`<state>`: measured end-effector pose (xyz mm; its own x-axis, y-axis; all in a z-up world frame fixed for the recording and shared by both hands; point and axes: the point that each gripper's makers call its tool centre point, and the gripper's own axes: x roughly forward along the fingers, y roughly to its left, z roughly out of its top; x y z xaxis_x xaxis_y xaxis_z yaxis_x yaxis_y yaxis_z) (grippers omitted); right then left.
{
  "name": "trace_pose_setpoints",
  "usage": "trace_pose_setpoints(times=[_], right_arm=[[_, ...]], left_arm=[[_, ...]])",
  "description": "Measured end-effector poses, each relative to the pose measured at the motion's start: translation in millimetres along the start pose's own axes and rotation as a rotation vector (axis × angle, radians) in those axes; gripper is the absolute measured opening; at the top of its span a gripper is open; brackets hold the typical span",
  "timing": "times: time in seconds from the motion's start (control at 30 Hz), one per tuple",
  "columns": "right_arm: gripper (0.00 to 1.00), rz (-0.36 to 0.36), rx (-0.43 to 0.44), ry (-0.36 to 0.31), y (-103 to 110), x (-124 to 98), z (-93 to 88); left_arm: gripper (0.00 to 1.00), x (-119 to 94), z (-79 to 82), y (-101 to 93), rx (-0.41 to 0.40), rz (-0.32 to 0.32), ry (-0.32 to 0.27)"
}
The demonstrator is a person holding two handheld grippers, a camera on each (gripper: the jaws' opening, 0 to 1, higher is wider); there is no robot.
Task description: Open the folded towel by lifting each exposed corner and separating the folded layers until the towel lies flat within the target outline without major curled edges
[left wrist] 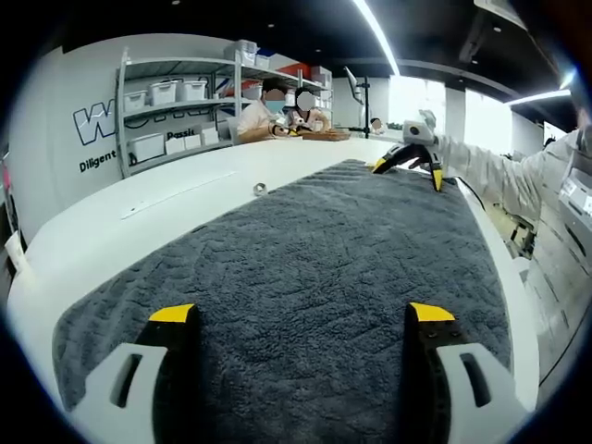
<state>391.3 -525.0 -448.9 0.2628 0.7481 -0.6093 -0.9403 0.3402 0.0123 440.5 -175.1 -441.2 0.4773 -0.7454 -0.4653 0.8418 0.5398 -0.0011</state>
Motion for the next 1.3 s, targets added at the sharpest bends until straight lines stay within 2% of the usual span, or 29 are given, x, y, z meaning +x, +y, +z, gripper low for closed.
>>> trace_pose_setpoints(times=[0.53,0.73,0.87,0.97,1.07,1.13,1.3], right_arm=[[0.99,-0.024,-0.001,-0.001,1.0,-1.1,-1.2],[0.99,-0.035,-0.048,0.009,2.8,-6.3,4.7],[0.99,-0.076,-0.028,-0.043,-5.9,-17.2,15.7],[0.99,-0.075,-0.006,-0.054,-7.1,-22.9,16.2],[1.0,-0.067,0.018,-0.034,-8.2,-24.0,8.6],[1.0,-0.091,0.024,-0.002,-15.0,-24.2,-2.4],[1.0,-0.105,0.057,-0.01,-23.4,-24.8,-13.1]], left_arm=[[0.9,-2.6,-0.7,1.6,-0.004,0.007,-0.005],[0.91,-2.5,1.6,2.4,-0.002,-0.002,-0.009],[0.96,-14.4,12.7,13.7,0.027,0.039,-0.04],[0.98,-24.5,15.2,24.7,0.007,0.059,-0.047],[0.99,-34.8,5.6,40.7,0.002,0.089,-0.008],[0.99,-40.6,-3.1,50.0,-0.006,0.107,0.017],[0.99,-42.6,-22.8,62.0,-0.053,0.11,0.031]])
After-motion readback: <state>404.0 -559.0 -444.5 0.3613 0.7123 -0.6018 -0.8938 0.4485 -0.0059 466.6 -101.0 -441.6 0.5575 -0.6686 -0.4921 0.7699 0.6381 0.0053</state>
